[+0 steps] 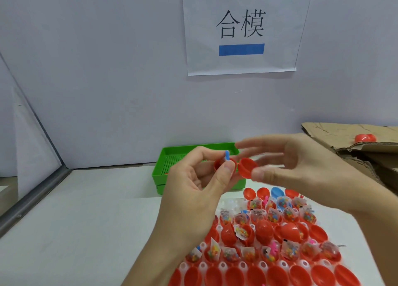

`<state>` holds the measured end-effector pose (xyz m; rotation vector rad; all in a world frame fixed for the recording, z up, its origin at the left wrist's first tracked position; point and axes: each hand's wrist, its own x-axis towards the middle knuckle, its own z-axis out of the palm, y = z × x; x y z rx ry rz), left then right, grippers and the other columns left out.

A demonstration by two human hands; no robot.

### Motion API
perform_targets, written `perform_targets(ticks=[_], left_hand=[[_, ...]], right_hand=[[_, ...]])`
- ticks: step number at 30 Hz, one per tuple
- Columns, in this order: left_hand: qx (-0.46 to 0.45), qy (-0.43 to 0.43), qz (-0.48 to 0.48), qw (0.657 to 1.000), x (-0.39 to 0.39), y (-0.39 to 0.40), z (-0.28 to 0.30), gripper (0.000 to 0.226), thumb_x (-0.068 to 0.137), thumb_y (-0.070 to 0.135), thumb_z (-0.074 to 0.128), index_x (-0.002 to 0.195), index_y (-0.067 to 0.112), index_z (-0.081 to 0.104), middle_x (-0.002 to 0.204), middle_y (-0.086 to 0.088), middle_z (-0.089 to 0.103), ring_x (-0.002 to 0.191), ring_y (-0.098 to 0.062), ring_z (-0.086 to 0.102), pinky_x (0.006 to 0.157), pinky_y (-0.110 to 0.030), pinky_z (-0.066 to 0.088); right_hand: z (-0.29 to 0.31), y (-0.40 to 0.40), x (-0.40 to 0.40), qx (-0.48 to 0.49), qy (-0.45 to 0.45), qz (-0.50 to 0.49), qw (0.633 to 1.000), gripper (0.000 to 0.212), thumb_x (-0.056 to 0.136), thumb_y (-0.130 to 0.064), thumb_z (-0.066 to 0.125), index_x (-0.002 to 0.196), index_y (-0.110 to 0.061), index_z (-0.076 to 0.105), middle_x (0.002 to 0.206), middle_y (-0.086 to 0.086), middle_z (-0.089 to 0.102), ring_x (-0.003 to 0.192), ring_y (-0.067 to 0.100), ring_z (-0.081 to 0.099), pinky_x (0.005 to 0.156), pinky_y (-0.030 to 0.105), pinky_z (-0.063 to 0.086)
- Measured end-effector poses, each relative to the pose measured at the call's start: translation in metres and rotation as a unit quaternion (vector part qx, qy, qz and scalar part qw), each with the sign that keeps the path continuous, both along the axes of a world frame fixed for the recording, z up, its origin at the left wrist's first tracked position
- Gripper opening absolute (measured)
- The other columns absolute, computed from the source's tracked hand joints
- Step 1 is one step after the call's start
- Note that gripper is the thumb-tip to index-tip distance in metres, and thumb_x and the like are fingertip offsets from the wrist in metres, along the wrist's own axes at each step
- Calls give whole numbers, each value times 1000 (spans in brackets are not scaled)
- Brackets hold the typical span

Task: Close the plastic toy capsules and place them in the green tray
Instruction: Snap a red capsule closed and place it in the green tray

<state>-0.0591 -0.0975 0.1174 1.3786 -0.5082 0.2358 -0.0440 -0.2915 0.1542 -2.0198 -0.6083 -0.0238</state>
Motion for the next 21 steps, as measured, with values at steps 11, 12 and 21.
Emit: perform_targets(ticks=[11,12,21], left_hand=[[164,-68,108,978,2,3,-6,6,88,27,67,94,25,68,90,11,74,88,-7,72,78,-21,58],[183,-85,125,971,1,3,-6,4,89,25,68,93,26,68,88,14,73,87,-4,71,75,-16,56],[260,-181,228,921,-1,-1,-5,15,89,22,62,101,22,72,87,16,70,85,2,67,72,-21,57]], right_hand=[[-1,5,-1,101,-19,16,995,30,71,-24,77,101,-21,75,97,-4,78,91,14,75,82,22,58],[0,8,-2,101,-29,6,994,30,69,-25,77,99,-23,76,94,-6,78,87,13,75,81,23,59],[1,29,-8,39,-103,-67,992,40,76,-2,82,85,-41,76,80,-14,77,77,2,74,79,20,57]])
